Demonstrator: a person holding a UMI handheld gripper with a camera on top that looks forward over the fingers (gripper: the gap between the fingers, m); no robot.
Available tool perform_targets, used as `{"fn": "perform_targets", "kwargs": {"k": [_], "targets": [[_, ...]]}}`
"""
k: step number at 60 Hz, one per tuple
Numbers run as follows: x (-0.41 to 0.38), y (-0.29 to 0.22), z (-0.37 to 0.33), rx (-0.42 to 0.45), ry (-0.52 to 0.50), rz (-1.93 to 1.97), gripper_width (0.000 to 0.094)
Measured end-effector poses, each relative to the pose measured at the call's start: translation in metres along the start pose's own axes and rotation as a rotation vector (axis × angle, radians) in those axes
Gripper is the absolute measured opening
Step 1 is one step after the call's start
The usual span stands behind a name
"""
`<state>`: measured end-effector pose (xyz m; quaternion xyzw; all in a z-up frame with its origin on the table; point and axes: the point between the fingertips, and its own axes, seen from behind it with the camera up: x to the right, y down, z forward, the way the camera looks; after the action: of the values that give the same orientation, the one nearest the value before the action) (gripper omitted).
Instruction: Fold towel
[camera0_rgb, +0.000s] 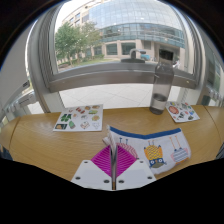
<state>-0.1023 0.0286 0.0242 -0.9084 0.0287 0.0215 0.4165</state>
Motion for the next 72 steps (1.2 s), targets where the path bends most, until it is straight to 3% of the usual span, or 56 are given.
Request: {"fn": "perform_targets", "kwargs": {"k": [11,17,23,27,32,38,51,62,72], "targets": [[0.056,-0.061,-0.043,0.103,-0.063,0.077,0.0030],[0.114,-0.072,-0.050,0.135,-0.029,0.081,0.0029],[0.177,-0.060,-0.035,0.111,0.024,0.092,0.0038],[0.220,-0.046,-0.023,0.083,0.091,0.072,0.0212],[0.270,-0.025,-0.009,0.049,0.187,0.013,0.0336],[0.299,-0.016,-0.003,0.057,0.220,-0.008,0.0580],[0.266,-0.049,-0.028,0.153,0.105,0.012,0.0732],[0.188,-0.080,-0.077,0.258,0.003,-0.016,0.0764],[0.111,-0.068,-0.114,0.296,-0.054,-0.044,0.0776]]}}
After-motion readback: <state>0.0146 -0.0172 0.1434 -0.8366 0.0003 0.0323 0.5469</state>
